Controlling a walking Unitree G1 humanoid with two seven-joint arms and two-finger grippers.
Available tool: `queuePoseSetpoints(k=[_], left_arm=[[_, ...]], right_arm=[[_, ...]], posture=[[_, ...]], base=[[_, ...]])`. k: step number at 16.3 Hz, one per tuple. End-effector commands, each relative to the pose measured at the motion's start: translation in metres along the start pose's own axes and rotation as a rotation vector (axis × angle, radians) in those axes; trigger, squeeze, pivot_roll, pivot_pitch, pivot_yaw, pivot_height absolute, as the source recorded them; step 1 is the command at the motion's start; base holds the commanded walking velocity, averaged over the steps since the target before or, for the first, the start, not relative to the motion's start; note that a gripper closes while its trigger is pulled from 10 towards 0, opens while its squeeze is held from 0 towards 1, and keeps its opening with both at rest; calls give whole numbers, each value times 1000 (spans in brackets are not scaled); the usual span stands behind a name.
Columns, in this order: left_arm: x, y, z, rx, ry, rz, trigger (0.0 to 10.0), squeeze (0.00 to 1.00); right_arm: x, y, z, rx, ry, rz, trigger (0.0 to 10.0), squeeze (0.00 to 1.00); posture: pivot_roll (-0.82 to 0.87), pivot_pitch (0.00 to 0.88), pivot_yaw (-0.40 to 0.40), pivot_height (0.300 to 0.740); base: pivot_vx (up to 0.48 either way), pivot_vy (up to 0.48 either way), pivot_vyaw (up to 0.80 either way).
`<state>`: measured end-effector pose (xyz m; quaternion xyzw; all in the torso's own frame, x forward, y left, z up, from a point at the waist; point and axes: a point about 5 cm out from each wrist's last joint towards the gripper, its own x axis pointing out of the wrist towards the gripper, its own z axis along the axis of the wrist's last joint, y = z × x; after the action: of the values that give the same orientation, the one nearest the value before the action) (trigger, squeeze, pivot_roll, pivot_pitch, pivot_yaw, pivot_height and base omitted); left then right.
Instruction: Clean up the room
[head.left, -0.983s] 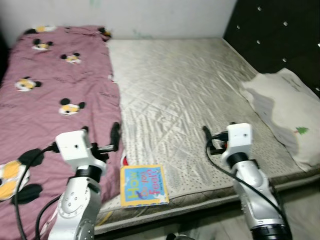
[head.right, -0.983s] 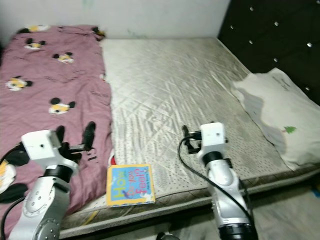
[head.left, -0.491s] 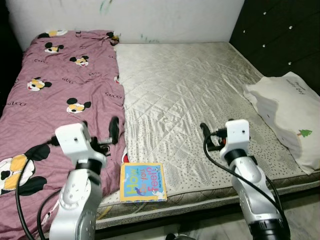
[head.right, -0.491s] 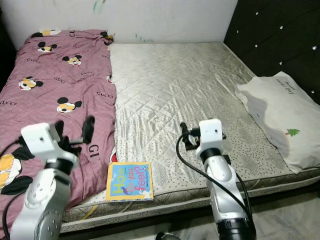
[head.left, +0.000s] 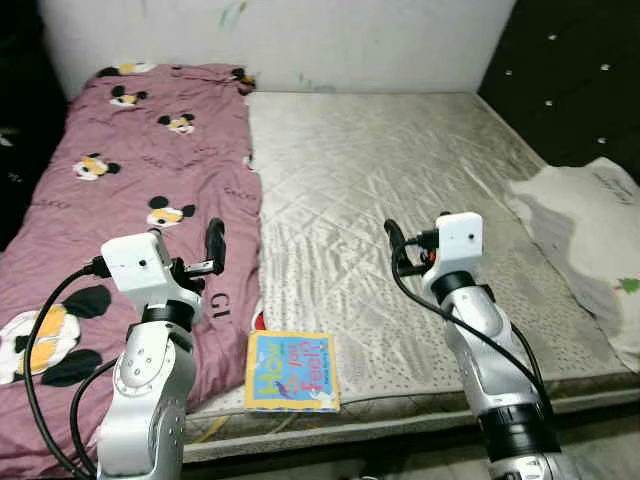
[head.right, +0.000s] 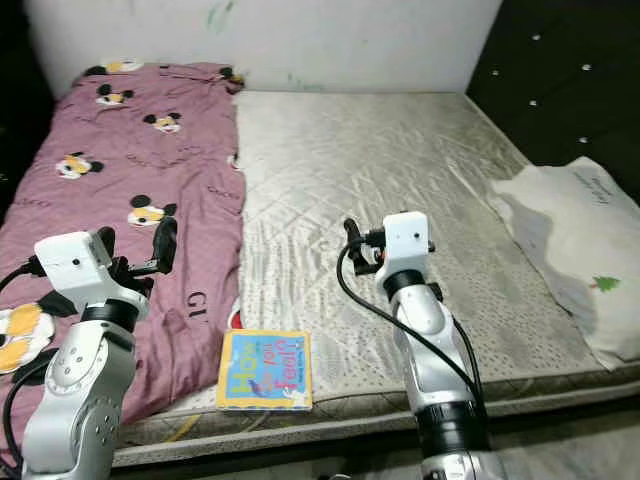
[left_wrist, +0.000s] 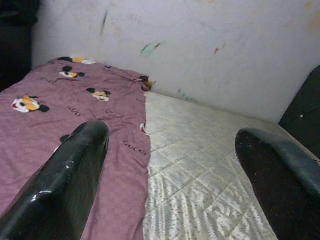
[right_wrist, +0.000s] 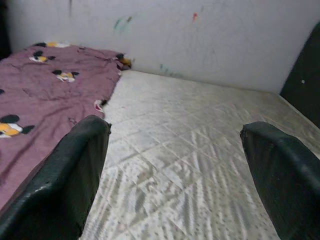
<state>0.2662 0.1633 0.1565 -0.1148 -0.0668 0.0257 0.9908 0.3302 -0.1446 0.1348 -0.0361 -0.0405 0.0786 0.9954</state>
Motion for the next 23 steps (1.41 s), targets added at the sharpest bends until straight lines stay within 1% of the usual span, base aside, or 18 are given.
queuePoseSetpoints(k=[1, 2, 3, 4, 6, 7, 9, 11, 12, 13, 15, 16, 17, 18, 21, 23], left_arm=[[3, -2, 0, -3, -4, -13, 10000, 0], [7, -1, -2, -12, -2, 1, 10000, 0], [11, 0, -3, 0, -2, 3, 10000, 0], [11, 0, -4, 2, 0, 3, 10000, 0], [8, 7, -18, 15, 34, 8, 10000, 0], [1, 10, -23, 29, 42, 10, 10000, 0], [-5, 17, -28, 58, 57, 1, 10000, 0], [-18, 30, -35, 104, 85, -4, 10000, 0], [-21, 33, -37, 105, 96, 5, 10000, 0], [-27, 37, -38, 105, 110, 8, 10000, 0], [-39, 38, -41, 105, 131, 6, 10000, 0], [-44, 38, -39, 106, 118, 21, 10000, 0], [-48, 38, -36, 98, 103, 53, 10000, 0], [-52, 38, -35, 87, 108, 67, 10000, 0], [-61, 37, -31, 78, 122, 76, 10000, 0], [-60, 34, -28, 78, 122, 68, 10000, 0]], right_arm=[[2, -5, -1, 8, 1, -21, 10000, 0], [0, -8, -3, 26, -3, -33, 10000, 0], [-1, -7, -5, 33, -1, -36, 10000, 0], [-1, -6, -6, 37, 2, -32, 10000, 0], [-6, 2, -12, 36, 12, 4, 10000, 0], [-12, 2, -15, 33, 19, 3, 10000, 0], [-18, 0, -18, 33, 33, -12, 10000, 0], [-31, -4, -29, 28, 68, -41, 10000, 0], [-34, -5, -30, 30, 74, -50, 10000, 0], [-39, -5, -30, 32, 81, -59, 10000, 0], [-50, -3, -37, 19, 115, -45, 10000, 0], [-54, -3, -38, 12, 124, -47, 10000, 0], [-57, -4, -36, 14, 128, -45, 10000, 0], [-58, -4, -36, 11, 133, -30, 10000, 0], [-61, -2, -31, 7, 140, -14, 10000, 0], [-63, -3, -28, 6, 141, -18, 10000, 0]], posture=[[47, 0, -50, 740], [48, 0, -46, 740], [49, 0, -47, 740], [48, 0, -47, 740], [37, 0, -42, 740], [21, 0, -35, 740], [15, 0, -33, 740], [15, 0, -15, 740], [12, 0, -15, 740], [8, 9, -23, 740], [11, 46, -36, 740], [11, 66, -43, 740], [13, 91, -51, 740], [17, 123, -57, 740], [3, 185, -48, 740], [-5, 207, -40, 740]], base=[[0, 0, 0], [0, 0, 0], [0, 0, 0], [0, 0, 0], [0, 0, 0], [0, 0, 0], [0, 0, 0], [0, 0, 0], [0, 0, 0], [0, 0, 0], [0, 0, 0], [0, 0, 0], [0, 0, 0], [0, 0, 0], [0, 0, 0], [0, 0, 0]])
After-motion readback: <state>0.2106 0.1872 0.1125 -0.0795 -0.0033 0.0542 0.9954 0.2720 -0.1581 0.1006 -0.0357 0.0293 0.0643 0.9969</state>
